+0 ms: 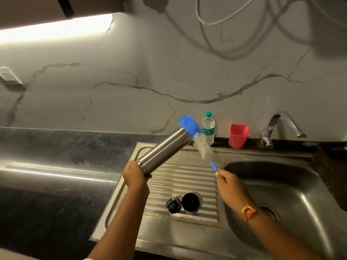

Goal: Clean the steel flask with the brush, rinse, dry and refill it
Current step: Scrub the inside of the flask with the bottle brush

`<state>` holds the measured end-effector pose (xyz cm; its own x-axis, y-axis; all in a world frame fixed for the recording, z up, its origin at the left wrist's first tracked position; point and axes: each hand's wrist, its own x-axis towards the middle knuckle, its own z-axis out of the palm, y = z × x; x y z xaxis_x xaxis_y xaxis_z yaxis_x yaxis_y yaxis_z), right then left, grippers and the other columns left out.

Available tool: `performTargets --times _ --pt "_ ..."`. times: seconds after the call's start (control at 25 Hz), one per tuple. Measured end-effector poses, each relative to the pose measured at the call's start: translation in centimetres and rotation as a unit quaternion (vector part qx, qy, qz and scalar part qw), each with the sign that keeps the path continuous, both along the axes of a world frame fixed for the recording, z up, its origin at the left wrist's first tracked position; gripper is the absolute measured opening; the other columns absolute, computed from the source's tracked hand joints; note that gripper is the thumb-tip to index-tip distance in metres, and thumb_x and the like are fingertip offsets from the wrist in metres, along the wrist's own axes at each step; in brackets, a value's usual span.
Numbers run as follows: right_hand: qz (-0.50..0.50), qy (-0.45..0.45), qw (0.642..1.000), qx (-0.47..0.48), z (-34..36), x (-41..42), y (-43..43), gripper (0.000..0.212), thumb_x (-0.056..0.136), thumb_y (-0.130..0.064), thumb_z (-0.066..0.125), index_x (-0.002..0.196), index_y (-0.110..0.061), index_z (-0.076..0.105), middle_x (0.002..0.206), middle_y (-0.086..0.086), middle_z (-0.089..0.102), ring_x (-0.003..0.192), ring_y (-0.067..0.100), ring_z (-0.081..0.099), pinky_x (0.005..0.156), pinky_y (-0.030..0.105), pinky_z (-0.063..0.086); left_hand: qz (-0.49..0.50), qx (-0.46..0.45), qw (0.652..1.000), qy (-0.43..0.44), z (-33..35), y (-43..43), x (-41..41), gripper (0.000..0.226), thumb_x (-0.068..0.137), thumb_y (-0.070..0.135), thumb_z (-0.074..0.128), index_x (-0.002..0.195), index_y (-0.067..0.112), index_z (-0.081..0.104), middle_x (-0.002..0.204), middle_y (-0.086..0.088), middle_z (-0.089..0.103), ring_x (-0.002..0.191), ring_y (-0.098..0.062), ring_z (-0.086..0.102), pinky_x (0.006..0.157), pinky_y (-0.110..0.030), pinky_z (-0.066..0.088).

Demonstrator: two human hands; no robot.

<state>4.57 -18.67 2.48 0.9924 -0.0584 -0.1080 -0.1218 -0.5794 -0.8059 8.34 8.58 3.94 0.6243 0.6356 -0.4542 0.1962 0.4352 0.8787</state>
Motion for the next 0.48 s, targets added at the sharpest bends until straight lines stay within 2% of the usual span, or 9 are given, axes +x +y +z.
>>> performTargets --times 0.08,0.16,0.2,0.24,0.32,0.4,0.48 --pt "-0.025 -0.012 0.999 0.045 -0.1 -1.6 1.5 0.025 0.105 -0.028 0.042 0.108 -0.021 0.066 0.056 0.000 0.047 0.046 0.007 0.040 0.043 0.024 0.032 -0.034 -0.131 0.991 -0.005 -0.6 0.1 0.6 0.027 0.098 0.018 0.040 0.117 0.008 0.056 0.097 -0.018 0.063 0.055 -0.021 0.058 0.035 -0.021 0.041" --pt "-0.049 0.035 0.988 0.145 0.2 -2.9 3.0 0.027 0.105 -0.026 0.042 0.114 -0.020 0.067 0.054 -0.003 0.038 0.042 0.007 0.032 0.039 0.024 0.027 -0.079 -0.221 0.972 -0.022 -1.3 0.1 1.1 0.035 0.096 0.014 0.036 0.124 0.005 0.056 0.085 -0.019 0.061 0.042 -0.017 0.052 0.028 -0.016 0.032" --pt "-0.053 0.098 0.966 0.233 0.9 -3.7 3.6 0.027 0.105 -0.025 0.042 0.116 -0.022 0.067 0.054 -0.004 0.034 0.043 0.007 0.028 0.038 0.023 0.023 -0.099 -0.253 0.962 -0.032 -1.6 -0.1 1.2 0.036 0.095 0.013 0.034 0.121 0.002 0.056 0.079 -0.018 0.059 0.039 -0.015 0.051 0.027 -0.014 0.028" --pt "-0.044 0.171 0.930 0.323 1.8 -4.6 4.3 0.028 0.105 -0.026 0.042 0.116 -0.022 0.068 0.055 -0.004 0.031 0.044 0.007 0.024 0.037 0.020 0.020 -0.112 -0.277 0.953 -0.044 -1.7 -0.4 1.2 0.034 0.095 0.013 0.033 0.116 0.000 0.056 0.074 -0.017 0.057 0.038 -0.014 0.049 0.026 -0.013 0.026" --pt "-0.001 0.281 0.862 0.423 4.0 -6.2 5.1 0.028 0.105 -0.027 0.044 0.113 -0.019 0.070 0.058 -0.003 0.029 0.046 0.007 0.019 0.036 0.016 0.017 -0.120 -0.300 0.944 -0.062 -1.6 -1.1 1.0 0.032 0.095 0.016 0.033 0.107 -0.001 0.057 0.071 -0.017 0.057 0.037 -0.014 0.047 0.027 -0.013 0.024" --pt "0.035 0.319 0.830 0.456 5.1 -6.3 4.9 0.029 0.104 -0.029 0.047 0.115 -0.016 0.071 0.060 -0.002 0.029 0.046 0.006 0.019 0.034 0.015 0.018 -0.122 -0.290 0.947 -0.067 -1.4 -1.5 0.9 0.034 0.095 0.018 0.034 0.111 -0.002 0.057 0.070 -0.018 0.058 0.037 -0.015 0.046 0.028 -0.014 0.025" --pt "0.024 0.318 0.813 0.488 5.6 -5.0 4.0 0.031 0.103 -0.028 0.048 0.122 -0.012 0.067 0.059 -0.002 0.029 0.041 0.004 0.021 0.031 0.015 0.019 -0.127 -0.264 0.954 -0.061 -1.4 -1.7 0.7 0.036 0.093 0.016 0.036 0.117 -0.001 0.057 0.071 -0.019 0.059 0.038 -0.016 0.046 0.028 -0.016 0.026"
